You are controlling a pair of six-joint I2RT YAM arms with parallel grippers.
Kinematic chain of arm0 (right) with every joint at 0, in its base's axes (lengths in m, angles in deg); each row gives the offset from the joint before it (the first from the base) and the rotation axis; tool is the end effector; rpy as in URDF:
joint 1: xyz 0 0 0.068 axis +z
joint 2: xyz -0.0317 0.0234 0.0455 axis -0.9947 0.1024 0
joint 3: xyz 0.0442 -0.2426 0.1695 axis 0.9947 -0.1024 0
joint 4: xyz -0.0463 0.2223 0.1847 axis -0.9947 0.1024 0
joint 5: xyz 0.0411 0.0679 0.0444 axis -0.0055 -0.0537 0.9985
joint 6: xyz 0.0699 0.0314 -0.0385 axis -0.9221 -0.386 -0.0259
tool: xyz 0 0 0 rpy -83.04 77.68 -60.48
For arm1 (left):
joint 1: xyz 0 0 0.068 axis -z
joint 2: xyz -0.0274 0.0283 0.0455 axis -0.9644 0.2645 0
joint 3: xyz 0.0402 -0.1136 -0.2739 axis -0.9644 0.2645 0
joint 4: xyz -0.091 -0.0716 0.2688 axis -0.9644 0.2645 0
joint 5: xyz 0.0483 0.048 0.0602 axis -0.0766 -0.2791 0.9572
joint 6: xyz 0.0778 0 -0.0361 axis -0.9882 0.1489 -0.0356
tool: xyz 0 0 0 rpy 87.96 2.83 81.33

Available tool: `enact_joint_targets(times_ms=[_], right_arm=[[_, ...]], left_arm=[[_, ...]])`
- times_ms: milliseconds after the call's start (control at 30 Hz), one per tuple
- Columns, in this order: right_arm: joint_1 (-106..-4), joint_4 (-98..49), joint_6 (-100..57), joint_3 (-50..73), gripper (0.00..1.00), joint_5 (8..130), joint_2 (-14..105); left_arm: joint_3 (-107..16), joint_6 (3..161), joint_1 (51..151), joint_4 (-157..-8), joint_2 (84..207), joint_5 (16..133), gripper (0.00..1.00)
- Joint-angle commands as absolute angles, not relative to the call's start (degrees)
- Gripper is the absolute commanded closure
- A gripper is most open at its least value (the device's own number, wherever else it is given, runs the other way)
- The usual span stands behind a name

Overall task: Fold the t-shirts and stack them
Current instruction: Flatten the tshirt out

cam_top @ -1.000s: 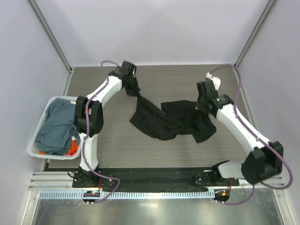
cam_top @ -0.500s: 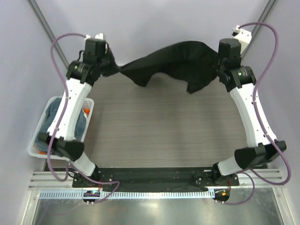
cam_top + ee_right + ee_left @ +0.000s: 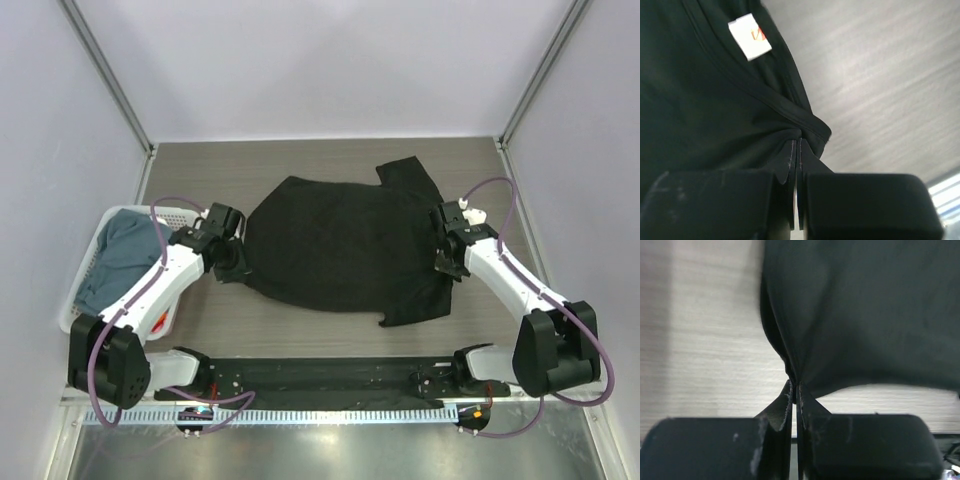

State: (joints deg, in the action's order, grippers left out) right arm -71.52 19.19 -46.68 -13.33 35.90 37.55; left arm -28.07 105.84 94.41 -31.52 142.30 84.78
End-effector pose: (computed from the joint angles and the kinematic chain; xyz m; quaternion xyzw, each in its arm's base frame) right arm 0.2716 0.0275 0.2099 0.2022 0.9352 -0.1266 0.2618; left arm 0.2599 -0.0907 0.2288 -0.1363 0.9683 -0.0827 0.1924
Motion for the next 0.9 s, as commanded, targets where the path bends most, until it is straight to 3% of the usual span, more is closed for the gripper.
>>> enact_joint_targets(times_ms=[0, 167, 367, 567, 667, 767, 867], right_arm=[[-72.0, 17.0, -49.1, -12.1, 0.99, 34.2, 37.9], [-72.1, 17.4, -47.6, -7.4, 0.99, 31.1, 39.0], [-72.3, 14.7, -44.1, 1.8, 0.98, 31.5, 50.9], [-72.5, 11.2, -33.3, 20.9, 0.77, 41.4, 70.6], [-72.4, 17.7, -33.4, 35.5, 0.68, 45.7, 77.4], [-72.3, 21.2, -37.0, 35.6, 0.61, 47.0, 75.2], [-72.4, 23.0, -39.5, 26.8, 0.58, 44.9, 70.5]], left_arm=[[-27.0, 106.8, 94.3, -37.1, 140.0, 84.2, 1.00], [-28.6, 106.2, 94.3, -36.1, 140.8, 87.2, 1.00], [-30.6, 106.0, 94.3, -37.5, 144.5, 86.8, 1.00], [-35.9, 105.1, 93.8, -36.9, 153.7, 85.7, 1.00], [-38.9, 104.7, 93.1, -36.1, 156.8, 85.2, 1.00], [-40.9, 104.2, 91.8, -35.6, 157.9, 84.9, 1.00], [-41.1, 103.9, 90.3, -35.5, 157.3, 83.7, 1.00]])
